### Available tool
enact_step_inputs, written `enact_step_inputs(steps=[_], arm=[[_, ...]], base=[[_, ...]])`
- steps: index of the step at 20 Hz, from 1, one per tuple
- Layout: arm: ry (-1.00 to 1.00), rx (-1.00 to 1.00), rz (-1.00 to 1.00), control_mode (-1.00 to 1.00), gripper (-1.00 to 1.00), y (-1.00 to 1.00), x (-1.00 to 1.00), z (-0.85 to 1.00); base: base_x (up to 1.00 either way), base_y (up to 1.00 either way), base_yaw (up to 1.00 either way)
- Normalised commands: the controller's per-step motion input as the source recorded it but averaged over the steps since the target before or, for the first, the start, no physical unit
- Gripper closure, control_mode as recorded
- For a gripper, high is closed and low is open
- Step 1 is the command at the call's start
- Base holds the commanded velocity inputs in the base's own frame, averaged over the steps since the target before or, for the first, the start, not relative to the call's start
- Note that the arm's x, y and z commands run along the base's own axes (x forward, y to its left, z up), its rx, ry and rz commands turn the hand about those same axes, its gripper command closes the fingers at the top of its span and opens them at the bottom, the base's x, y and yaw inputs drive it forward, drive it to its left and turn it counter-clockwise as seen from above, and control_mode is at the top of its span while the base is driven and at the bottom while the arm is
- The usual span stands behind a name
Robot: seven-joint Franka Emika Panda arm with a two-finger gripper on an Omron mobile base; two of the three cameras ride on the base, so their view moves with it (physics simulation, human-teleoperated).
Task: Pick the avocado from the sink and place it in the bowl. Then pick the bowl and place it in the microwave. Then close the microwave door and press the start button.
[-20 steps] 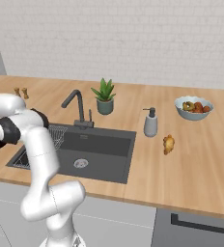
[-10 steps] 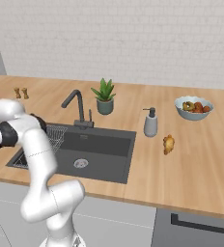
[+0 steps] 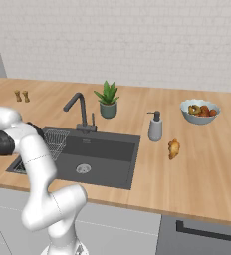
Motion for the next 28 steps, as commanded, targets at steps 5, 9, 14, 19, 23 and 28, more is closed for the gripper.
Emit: enact_step_inputs(steps=[5,9,14,19,23,28], arm=[[-0.22,0.09,0.0,-1.0,-1.0,-0.45,-0.76,0.0],[-0.2,0.15,0.0,-1.0,-1.0,-0.74,-0.54,0.21],[-0.09,0.3,0.0,-1.0,-1.0,-1.0,-0.13,0.58],[0.0,0.36,0.0,-1.0,-1.0,-0.81,0.0,0.32],[0.0,0.27,0.09,-1.0,-1.0,-0.18,0.42,0.0],[0.08,0.13,0.18,-1.0,-1.0,0.0,0.67,0.0]], base=[[0.0,0.0,0.0],[0.0,0.0,0.0],[0.0,0.0,0.0],[0.0,0.0,0.0],[0.0,0.0,0.0],[0.0,0.0,0.0]])
